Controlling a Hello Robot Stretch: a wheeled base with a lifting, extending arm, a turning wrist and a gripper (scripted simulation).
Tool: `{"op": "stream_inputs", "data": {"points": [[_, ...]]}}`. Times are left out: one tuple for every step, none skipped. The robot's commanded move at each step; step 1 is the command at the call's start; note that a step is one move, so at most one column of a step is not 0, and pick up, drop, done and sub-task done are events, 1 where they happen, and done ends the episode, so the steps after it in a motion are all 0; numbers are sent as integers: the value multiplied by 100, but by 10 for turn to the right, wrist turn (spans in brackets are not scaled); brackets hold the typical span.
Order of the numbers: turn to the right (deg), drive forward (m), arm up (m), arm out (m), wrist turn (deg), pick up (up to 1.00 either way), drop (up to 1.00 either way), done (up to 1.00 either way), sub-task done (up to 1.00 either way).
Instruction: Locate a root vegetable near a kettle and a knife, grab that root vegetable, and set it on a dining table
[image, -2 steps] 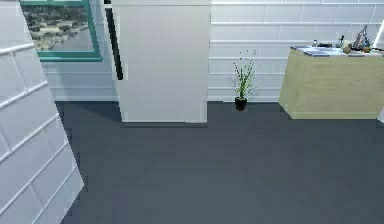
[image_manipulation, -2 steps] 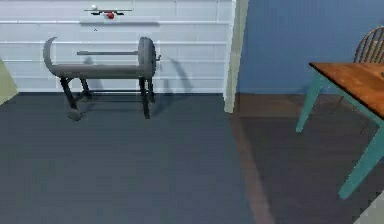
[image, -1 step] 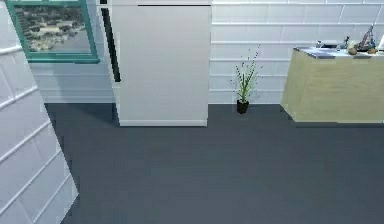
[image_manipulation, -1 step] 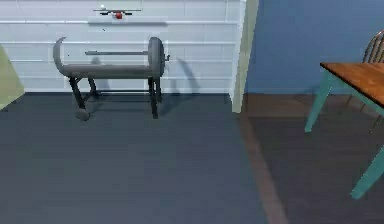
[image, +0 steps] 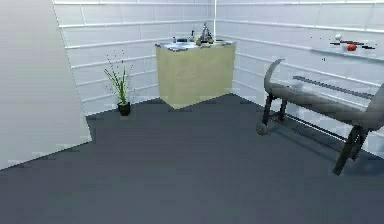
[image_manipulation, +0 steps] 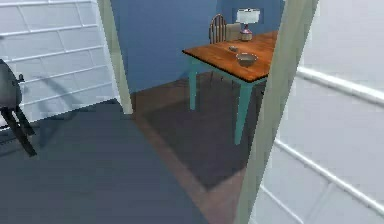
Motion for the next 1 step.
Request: {"op": "stream_inputs", "data": {"points": [[0, 100, 0, 0, 0, 0, 0, 0, 0]]}}
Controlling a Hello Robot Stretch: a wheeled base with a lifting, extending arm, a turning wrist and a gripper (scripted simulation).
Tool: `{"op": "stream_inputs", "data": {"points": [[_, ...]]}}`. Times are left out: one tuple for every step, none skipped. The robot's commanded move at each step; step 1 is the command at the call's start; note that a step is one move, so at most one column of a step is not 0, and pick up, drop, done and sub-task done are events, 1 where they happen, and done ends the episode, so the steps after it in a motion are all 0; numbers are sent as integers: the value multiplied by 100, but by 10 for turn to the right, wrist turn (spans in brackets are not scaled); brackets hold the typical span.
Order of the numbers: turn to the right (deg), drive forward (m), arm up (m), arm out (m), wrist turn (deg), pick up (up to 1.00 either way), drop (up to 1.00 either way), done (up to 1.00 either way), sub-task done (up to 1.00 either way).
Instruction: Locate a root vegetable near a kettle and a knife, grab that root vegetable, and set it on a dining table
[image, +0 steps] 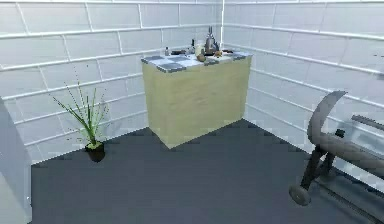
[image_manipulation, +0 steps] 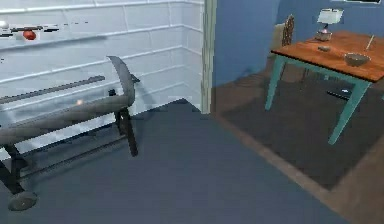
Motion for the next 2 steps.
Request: {"op": "stream_inputs", "data": {"points": [[30, 0, 0, 0, 0, 0, 0, 0, 0], [0, 100, 0, 0, 0, 0, 0, 0, 0]]}}
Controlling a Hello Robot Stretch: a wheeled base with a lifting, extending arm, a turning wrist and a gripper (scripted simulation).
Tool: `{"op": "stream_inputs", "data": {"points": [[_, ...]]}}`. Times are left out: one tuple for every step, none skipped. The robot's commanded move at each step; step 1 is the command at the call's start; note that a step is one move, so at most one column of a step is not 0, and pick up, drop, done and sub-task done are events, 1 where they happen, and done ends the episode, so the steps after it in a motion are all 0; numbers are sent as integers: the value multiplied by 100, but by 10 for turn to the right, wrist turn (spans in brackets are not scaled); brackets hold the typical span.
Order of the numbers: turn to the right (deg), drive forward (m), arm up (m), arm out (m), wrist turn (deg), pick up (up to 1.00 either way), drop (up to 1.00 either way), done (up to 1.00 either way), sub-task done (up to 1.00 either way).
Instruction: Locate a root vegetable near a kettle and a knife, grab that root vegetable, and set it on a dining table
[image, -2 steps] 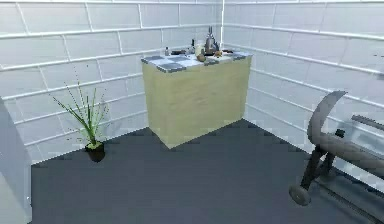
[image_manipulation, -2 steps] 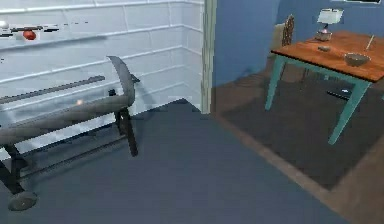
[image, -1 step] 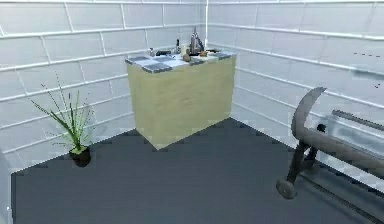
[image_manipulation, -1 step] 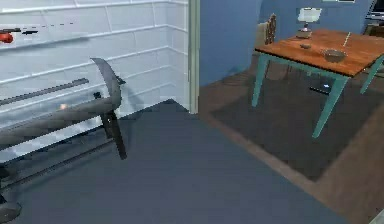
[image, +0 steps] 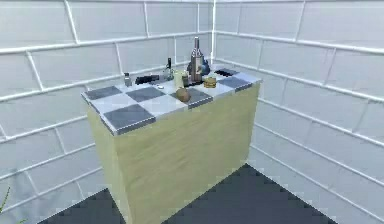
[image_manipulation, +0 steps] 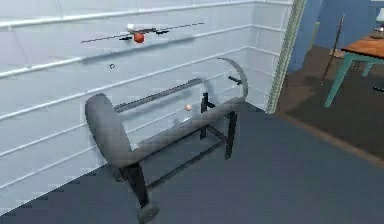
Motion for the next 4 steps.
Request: {"op": "stream_inputs", "data": {"points": [[0, 35, 0, 0, 0, 0, 0, 0, 0], [450, 0, 0, 0, 0, 0, 0, 0, 0], [30, 0, 0, 0, 0, 0, 0, 0, 0], [0, 10, 0, 0, 0, 0, 0, 0, 0]]}}
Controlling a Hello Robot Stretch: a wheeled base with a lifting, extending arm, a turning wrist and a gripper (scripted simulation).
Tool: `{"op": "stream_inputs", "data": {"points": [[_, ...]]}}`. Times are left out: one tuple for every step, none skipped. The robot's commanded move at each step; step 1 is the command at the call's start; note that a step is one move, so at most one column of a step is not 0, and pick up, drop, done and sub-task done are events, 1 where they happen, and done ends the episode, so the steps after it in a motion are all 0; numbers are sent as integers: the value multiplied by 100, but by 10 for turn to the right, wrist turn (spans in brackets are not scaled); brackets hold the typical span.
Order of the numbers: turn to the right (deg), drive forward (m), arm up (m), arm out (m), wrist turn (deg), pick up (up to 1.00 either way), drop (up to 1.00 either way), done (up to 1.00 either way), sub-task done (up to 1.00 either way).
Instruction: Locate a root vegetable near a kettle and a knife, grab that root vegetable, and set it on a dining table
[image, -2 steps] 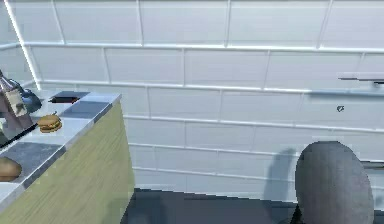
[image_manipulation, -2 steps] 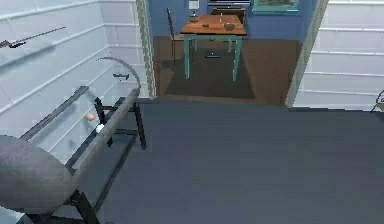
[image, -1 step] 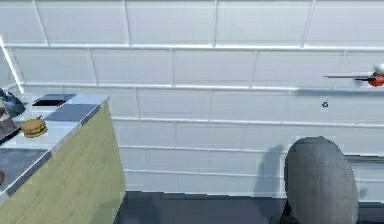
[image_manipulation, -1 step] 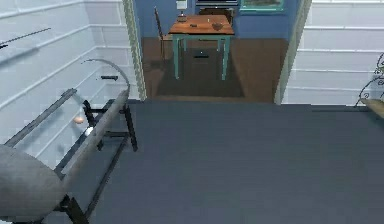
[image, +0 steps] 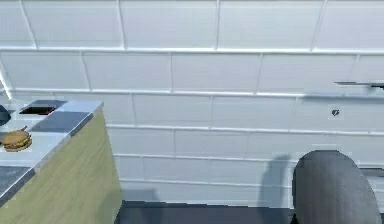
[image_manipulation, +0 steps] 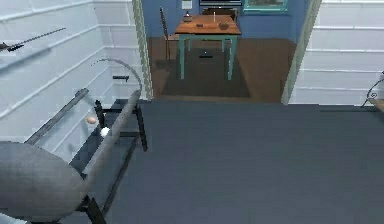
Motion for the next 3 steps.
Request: {"op": "stream_inputs", "data": {"points": [[-450, 0, 0, 0, 0, 0, 0, 0, 0], [-450, 0, 0, 0, 0, 0, 0, 0, 0], [-450, 0, 0, 0, 0, 0, 0, 0, 0]]}}
